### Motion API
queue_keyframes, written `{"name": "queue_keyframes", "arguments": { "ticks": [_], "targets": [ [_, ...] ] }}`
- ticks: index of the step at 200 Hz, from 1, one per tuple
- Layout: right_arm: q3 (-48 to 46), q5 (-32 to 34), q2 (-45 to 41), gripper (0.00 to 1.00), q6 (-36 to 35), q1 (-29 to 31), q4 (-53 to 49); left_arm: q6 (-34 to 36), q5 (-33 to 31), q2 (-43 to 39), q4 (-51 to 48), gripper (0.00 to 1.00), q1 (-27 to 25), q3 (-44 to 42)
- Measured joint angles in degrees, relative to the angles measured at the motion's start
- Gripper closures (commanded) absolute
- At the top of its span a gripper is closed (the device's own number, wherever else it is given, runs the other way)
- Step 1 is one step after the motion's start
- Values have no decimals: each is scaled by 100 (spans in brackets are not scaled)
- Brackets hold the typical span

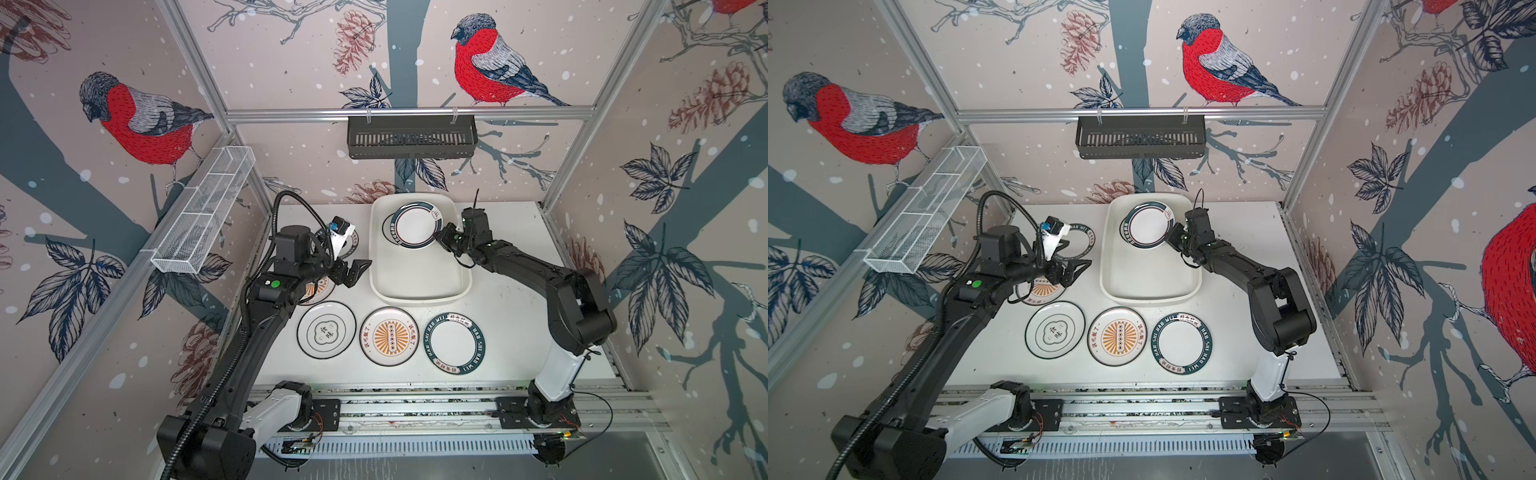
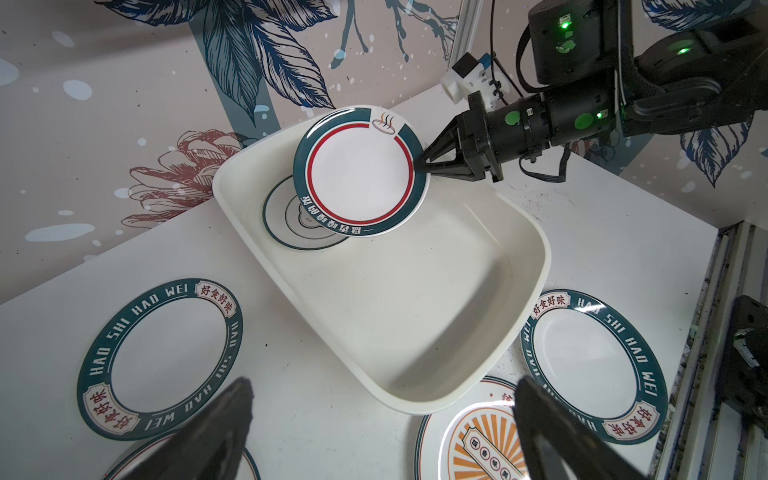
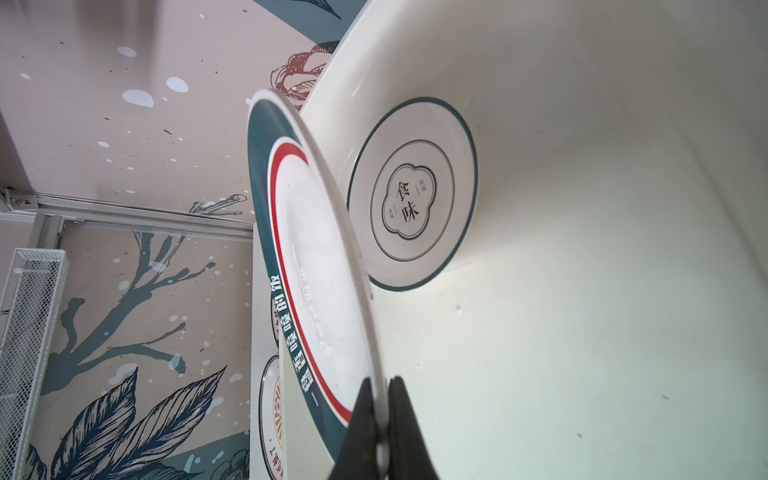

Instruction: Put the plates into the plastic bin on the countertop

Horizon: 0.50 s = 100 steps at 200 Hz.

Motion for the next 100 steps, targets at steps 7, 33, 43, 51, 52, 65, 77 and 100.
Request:
{"name": "queue_keyframes", "arguments": {
  "ticks": [7,33,43,51,52,65,77,100],
  "targets": [
    [125,-33,151,99,2,2,2,0,0,9,2,3,0,0],
    [634,-98,708,99,0,11,9,0,-20,52,2,3,0,2],
    [813,-96,890,99,0,9,11,0,-37,55,2,3,0,2],
    [973,-101,1043,99,0,7,-2,0,-55,57,2,3,0,0],
    [988,-101,1058,99,0,7,-2,0,-57,57,2,3,0,0],
    [1250,-114,1298,99,0,4,-24,2,-76,61,2,3,0,0],
    [1434,-116,1484,99,2,0,-26,2,-79,61,2,3,0,0],
    [1657,-116,1753,99,11,0,-37,0,-79,61,0,3,0,2]
  ]
}}
